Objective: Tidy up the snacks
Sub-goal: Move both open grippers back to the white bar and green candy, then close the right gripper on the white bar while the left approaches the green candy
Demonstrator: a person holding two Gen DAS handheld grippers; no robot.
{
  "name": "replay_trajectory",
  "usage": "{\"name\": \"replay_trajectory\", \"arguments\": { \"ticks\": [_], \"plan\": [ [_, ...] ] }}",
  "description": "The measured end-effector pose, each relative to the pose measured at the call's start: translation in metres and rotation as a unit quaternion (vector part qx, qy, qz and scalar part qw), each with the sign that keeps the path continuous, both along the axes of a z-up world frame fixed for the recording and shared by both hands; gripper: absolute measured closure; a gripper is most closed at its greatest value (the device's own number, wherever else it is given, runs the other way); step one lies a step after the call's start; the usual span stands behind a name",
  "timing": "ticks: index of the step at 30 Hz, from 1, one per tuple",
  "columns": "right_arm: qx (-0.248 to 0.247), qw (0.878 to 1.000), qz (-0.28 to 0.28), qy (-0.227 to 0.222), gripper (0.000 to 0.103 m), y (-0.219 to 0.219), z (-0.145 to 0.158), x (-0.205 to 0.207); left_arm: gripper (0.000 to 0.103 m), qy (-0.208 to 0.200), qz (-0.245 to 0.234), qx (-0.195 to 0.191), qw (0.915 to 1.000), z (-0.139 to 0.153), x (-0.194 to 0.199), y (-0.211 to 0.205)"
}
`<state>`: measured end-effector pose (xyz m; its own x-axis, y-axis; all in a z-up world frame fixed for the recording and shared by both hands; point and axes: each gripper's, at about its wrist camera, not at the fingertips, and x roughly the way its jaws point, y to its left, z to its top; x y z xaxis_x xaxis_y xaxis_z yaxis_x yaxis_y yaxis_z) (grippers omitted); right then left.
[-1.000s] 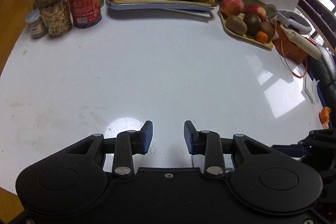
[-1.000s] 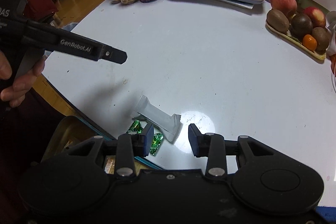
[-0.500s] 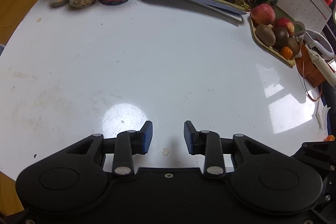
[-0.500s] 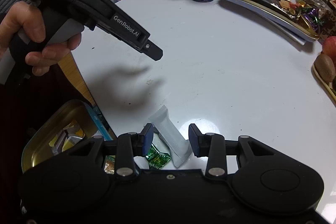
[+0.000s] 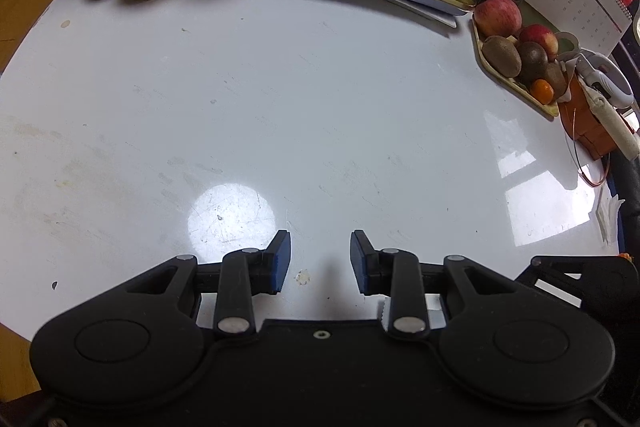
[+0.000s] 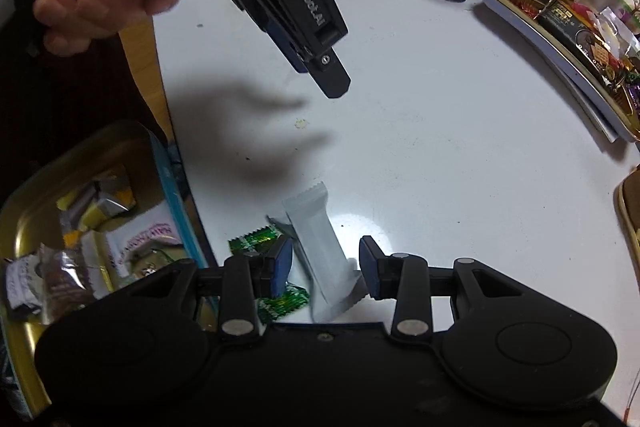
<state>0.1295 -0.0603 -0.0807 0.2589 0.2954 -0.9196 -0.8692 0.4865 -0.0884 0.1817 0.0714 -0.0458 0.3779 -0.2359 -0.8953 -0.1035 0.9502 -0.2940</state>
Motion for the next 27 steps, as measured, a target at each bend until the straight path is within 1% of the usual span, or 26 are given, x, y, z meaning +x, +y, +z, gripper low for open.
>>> {"name": "replay_trajectory", "arguments": {
  "ticks": [3, 4, 5, 7, 8, 9, 12, 14, 16, 17, 18, 19, 20, 21, 22, 23, 24, 25, 26, 27],
  "plan": [
    [-0.008, 0.999, -0.044, 0.01, 0.064, 0.0, -0.009, 0.009, 0.062, -0.001, 0.001, 0.002, 1.0, 0.001, 0.001, 0.001],
    [0.001, 0.998, -0.065, 0.016, 0.063, -0.004, -0.011, 0.013, 0.062, -0.001, 0.003, 0.001, 1.0, 0.001, 0.001, 0.002],
    [0.006, 0.995, -0.092, 0.025, 0.063, -0.007, -0.011, 0.019, 0.062, -0.001, 0.005, -0.001, 1.0, 0.0, 0.001, 0.003],
    [0.013, 0.988, -0.154, 0.029, 0.063, -0.015, -0.01, 0.03, 0.062, 0.001, 0.008, -0.002, 1.0, 0.0, 0.002, 0.004],
    [0.013, 0.982, -0.188, 0.027, 0.062, -0.02, -0.01, 0.036, 0.062, 0.002, 0.008, -0.002, 1.0, 0.0, 0.001, 0.003],
    [0.016, 0.972, -0.233, 0.028, 0.062, -0.028, -0.01, 0.044, 0.062, 0.001, 0.008, -0.001, 1.0, 0.0, 0.001, 0.003],
    [0.032, 0.936, -0.349, 0.038, 0.061, -0.055, -0.008, 0.062, 0.062, -0.002, 0.002, 0.002, 1.0, 0.0, 0.0, 0.001],
    [0.062, 0.919, -0.385, 0.055, 0.061, -0.07, -0.004, 0.067, 0.062, -0.005, -0.003, 0.007, 1.0, 0.001, 0.0, -0.001],
    [0.093, 0.904, -0.411, 0.065, 0.061, -0.084, 0.003, 0.068, 0.062, -0.007, -0.021, 0.004, 0.9998, 0.003, -0.001, -0.004],
    [0.107, 0.9, -0.418, 0.07, 0.061, -0.088, 0.009, 0.066, 0.062, -0.002, -0.038, -0.006, 0.9993, 0.003, -0.001, -0.007],
    [0.121, 0.897, -0.416, 0.08, 0.06, -0.091, 0.016, 0.063, 0.062, 0.004, -0.058, -0.015, 0.9982, 0.004, 0.0, -0.01],
    [0.14, 0.898, -0.406, 0.094, 0.059, -0.093, 0.023, 0.06, 0.062, 0.003, -0.069, -0.019, 0.9974, 0.006, -0.001, -0.011],
    [0.16, 0.905, -0.378, 0.114, 0.057, -0.09, 0.03, 0.055, 0.062, -0.005, -0.072, -0.018, 0.9973, 0.01, -0.002, -0.012],
    [0.17, 0.918, -0.332, 0.135, 0.055, -0.079, 0.035, 0.05, 0.062, -0.013, -0.07, -0.014, 0.9974, 0.013, -0.002, -0.012],
    [0.169, 0.934, -0.281, 0.142, 0.055, -0.068, 0.04, 0.042, 0.062, -0.017, -0.065, -0.012, 0.9977, 0.014, -0.002, -0.011],
    [0.156, 0.954, -0.222, 0.129, 0.055, -0.051, 0.044, 0.032, 0.062, -0.016, -0.056, -0.013, 0.9982, 0.014, -0.001, -0.009],
    [0.137, 0.97, -0.173, 0.1, 0.055, -0.037, 0.046, 0.019, 0.062, -0.012, -0.047, -0.015, 0.9987, 0.013, 0.0, -0.006],
    [0.115, 0.982, -0.129, 0.072, 0.055, -0.025, 0.044, 0.008, 0.062, -0.008, -0.039, -0.019, 0.999, 0.012, 0.001, -0.003],
    [0.092, 0.991, -0.089, 0.049, 0.055, -0.014, 0.042, -0.003, 0.062, -0.003, -0.032, -0.023, 0.9992, 0.01, 0.001, 0.0],
    [0.074, 0.995, -0.06, 0.033, 0.055, -0.006, 0.037, -0.01, 0.062, 0.0, -0.028, -0.025, 0.9993, 0.009, 0.001, 0.002]
  ]
}}
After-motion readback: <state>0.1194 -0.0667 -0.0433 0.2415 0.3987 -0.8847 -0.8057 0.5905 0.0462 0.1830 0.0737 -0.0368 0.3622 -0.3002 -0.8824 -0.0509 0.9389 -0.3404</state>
